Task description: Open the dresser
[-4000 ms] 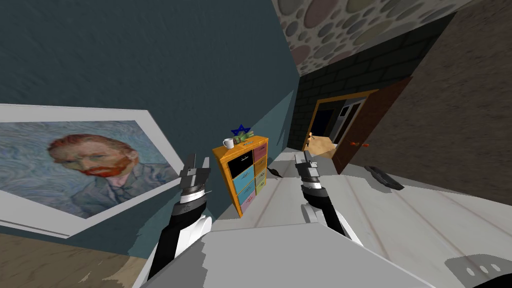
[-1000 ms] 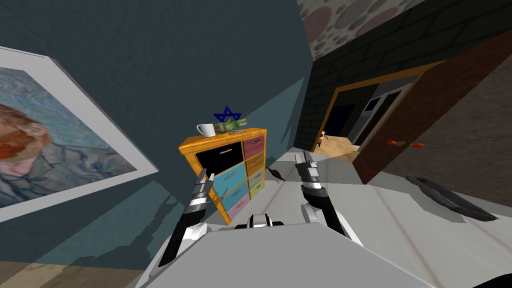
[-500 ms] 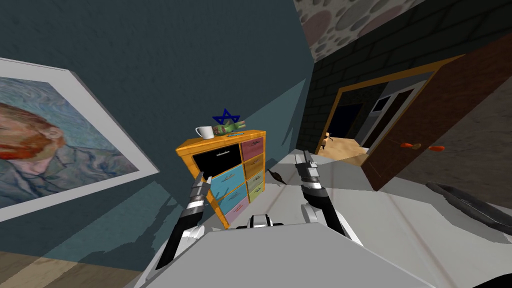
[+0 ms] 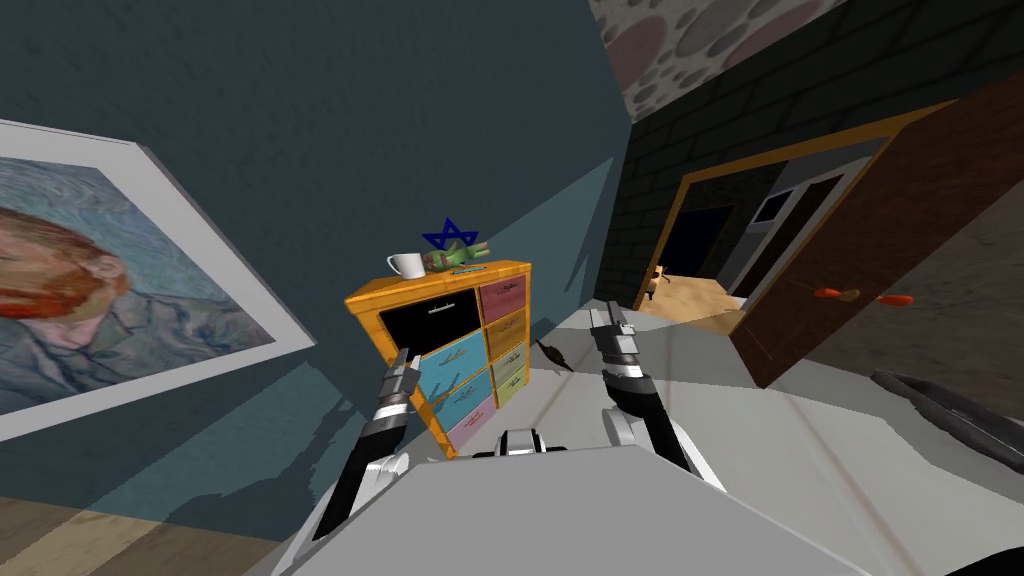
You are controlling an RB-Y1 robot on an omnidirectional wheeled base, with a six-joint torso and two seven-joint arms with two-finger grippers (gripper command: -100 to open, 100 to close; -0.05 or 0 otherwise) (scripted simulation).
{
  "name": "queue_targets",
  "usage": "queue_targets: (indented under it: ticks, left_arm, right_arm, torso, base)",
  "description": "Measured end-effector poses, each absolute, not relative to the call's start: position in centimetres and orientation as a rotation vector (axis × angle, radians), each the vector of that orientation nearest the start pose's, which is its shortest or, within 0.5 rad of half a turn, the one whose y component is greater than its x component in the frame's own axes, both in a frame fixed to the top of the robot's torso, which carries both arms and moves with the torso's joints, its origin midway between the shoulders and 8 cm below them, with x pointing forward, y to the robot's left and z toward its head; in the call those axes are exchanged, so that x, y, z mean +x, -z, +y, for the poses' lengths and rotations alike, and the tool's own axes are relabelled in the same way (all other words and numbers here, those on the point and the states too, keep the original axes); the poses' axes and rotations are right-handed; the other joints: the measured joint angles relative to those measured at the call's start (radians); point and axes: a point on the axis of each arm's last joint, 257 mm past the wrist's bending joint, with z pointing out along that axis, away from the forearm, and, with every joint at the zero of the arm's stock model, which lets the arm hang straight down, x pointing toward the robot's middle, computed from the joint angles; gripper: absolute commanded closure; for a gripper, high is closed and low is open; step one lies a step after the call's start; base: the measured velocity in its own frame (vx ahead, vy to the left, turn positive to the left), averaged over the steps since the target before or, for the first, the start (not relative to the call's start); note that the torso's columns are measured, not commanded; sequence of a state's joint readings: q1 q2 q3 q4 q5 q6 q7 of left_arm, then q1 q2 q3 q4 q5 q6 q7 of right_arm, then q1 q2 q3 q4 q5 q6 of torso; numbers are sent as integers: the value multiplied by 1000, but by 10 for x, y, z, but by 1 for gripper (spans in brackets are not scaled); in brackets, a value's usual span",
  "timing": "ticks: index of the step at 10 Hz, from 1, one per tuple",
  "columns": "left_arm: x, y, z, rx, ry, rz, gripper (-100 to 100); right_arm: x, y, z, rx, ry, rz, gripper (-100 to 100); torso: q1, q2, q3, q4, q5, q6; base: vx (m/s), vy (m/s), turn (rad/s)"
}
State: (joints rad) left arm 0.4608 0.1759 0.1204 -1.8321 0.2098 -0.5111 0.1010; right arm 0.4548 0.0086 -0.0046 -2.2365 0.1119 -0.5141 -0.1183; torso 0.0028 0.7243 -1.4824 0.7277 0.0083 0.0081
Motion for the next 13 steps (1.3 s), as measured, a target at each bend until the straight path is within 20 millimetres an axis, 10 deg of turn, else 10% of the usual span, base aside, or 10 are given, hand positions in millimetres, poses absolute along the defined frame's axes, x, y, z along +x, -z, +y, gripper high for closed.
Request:
queue_targets:
  ticks: [13]
  left_arm:
    - [368,264,398,-1385,1188,661,-100]
  right_arm:
    - [355,-22,-264,630,-1357,636,0]
  torso:
    - [-2,15,7,11,-8,-8]
  base:
    - [47,-74,36]
